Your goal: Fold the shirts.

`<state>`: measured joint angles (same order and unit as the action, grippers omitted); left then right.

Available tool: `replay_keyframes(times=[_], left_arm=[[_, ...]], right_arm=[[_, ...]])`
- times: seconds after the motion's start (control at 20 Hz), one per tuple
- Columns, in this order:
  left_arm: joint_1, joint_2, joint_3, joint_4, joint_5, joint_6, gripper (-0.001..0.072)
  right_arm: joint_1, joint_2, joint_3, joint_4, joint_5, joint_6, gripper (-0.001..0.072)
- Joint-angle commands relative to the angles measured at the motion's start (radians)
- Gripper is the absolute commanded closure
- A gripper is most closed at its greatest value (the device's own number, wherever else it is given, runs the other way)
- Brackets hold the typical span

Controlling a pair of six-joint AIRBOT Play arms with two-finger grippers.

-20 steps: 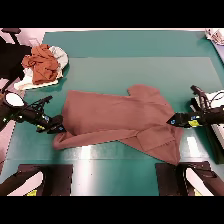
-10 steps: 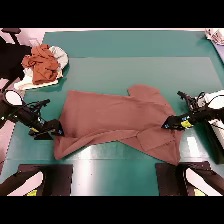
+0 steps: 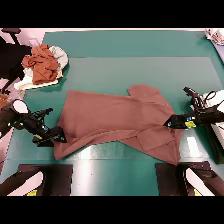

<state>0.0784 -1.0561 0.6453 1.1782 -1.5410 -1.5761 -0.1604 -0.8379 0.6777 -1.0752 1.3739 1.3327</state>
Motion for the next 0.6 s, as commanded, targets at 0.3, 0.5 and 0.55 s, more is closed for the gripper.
replay_keyframes(times=[0.3,0.5,0.55], left_arm=[[0.000,-0.002,-0.053,-0.120,0.129,0.014,0.0519],[0.000,-0.001,-0.005,-0.138,0.108,0.034,0.0678],[0.000,-0.001,0.022,-0.133,0.080,0.040,0.0678]], right_arm=[[0.001,0.011,0.000,0.002,0.022,0.030,0.0328],[0.001,0.011,0.000,-0.003,0.044,0.029,0.0328],[0.001,0.011,0.000,-0.015,0.044,0.029,0.0328]])
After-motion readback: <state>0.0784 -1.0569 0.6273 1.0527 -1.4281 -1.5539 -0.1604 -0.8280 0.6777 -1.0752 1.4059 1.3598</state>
